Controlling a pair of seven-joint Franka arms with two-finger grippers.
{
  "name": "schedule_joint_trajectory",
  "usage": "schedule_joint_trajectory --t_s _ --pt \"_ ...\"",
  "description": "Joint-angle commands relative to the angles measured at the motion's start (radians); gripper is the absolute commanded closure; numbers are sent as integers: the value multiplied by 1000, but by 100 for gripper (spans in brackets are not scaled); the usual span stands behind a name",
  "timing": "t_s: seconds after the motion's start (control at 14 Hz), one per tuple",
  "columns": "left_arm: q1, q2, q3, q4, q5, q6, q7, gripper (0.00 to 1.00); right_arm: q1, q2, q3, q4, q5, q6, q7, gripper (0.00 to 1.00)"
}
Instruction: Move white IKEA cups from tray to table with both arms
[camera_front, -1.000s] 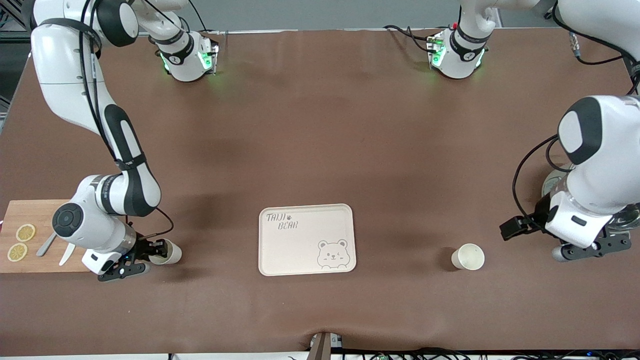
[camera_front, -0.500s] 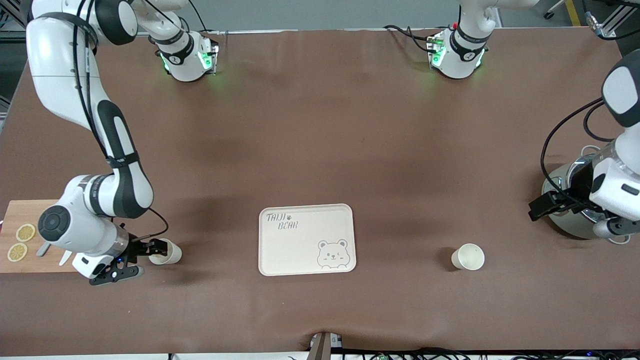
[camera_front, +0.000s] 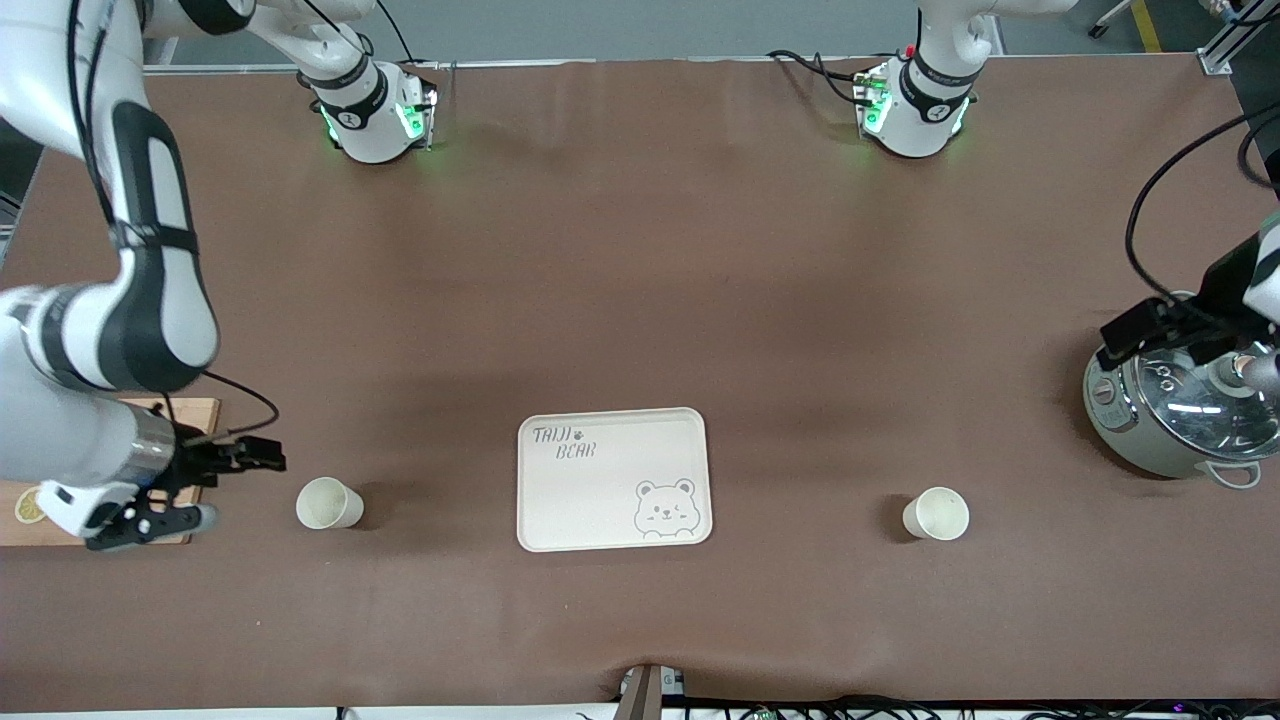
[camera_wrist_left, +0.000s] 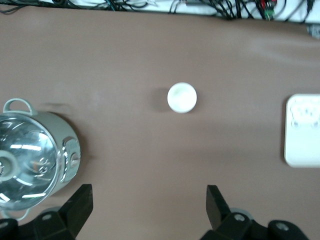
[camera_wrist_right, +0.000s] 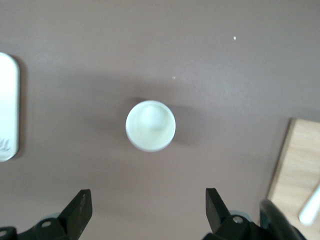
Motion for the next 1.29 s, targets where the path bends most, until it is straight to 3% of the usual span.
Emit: schedule_joint_trajectory --t_s 0.0,0.36,1.21 --pt "41 -58 -10 -44 -10 -32 39 0 -12 -114 8 -27 -21 -97 32 0" --pt "39 -194 -13 -193 -5 -26 38 0 -19 -270 -13 -31 -58 -219 118 0" --pt "45 -179 -4 -145 4 -31 39 0 -41 -294 -41 -33 -63 -219 117 0"
